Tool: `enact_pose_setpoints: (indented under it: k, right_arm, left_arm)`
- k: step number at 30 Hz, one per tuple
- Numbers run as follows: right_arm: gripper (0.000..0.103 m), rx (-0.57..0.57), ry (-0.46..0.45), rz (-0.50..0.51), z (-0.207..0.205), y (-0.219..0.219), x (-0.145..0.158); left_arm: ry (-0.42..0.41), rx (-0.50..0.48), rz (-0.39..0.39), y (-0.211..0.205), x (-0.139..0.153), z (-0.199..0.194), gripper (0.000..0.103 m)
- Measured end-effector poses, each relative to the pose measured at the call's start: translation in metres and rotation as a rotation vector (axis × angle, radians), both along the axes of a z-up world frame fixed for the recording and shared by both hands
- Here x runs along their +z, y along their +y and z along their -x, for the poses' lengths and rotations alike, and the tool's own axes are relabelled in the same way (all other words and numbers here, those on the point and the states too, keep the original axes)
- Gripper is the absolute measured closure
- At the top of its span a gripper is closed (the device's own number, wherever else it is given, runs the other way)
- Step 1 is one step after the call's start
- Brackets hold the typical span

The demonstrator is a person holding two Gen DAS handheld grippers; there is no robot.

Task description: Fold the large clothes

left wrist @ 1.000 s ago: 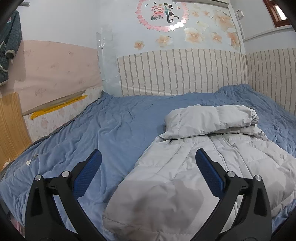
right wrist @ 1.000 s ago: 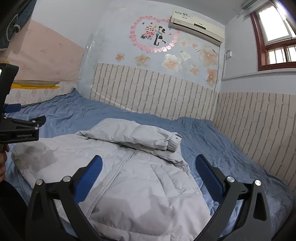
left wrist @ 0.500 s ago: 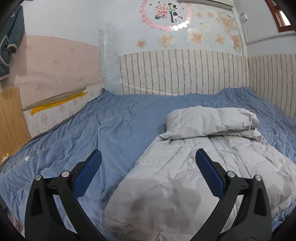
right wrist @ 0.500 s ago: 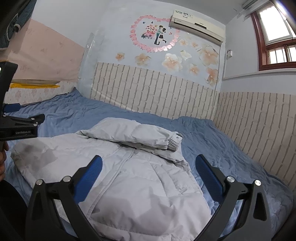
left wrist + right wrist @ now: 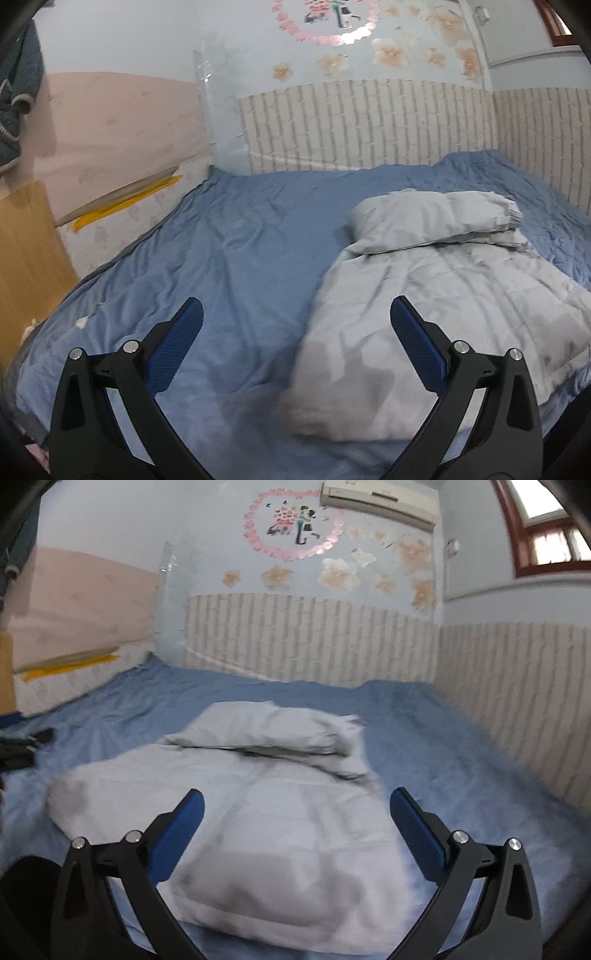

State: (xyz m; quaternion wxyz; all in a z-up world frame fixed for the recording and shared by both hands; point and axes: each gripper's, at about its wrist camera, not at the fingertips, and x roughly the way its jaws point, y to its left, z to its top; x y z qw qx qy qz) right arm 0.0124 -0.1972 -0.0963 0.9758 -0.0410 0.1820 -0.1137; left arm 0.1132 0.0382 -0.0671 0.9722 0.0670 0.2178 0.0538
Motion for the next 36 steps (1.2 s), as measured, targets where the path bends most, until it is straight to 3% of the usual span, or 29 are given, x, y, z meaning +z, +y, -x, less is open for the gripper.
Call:
enact_pose_setpoints:
  k: [7,11,18,24,29,36]
  right_arm:
    - [0.003,-0.187,0.028,-0.158,0.030,-0.065,-0.004]
    - [0.003,-0.211,0.060,-0.129,0.037,-0.076,-0.014]
    - [0.003,-0.220,0.105,-0.141,0.048,-0.086,-0.026]
    - [0.003,-0.195,0.149,-0.081,0.032,-0.086,-0.041]
    - [0.003,-0.193,0.164,-0.111,0.020,-0.094,-0.056]
    - [0.004,-0.182,0.193,-0.168,0.004,-0.100,-0.082]
  left_arm:
    - [-0.017,0.068,0.035,0.041,0.002,0.019,0.003]
    - [0.025,0.069,0.039,0.042,-0.008,0.022,0.003]
    - [0.073,0.026,0.040,0.034,-0.029,0.019,0.003]
    - [0.135,-0.001,0.012,0.033,-0.053,0.007,0.006]
    - [0.205,-0.018,0.026,0.035,-0.080,-0.010,0.013]
    - [0.218,-0.085,0.023,0.011,-0.092,-0.028,0.017]
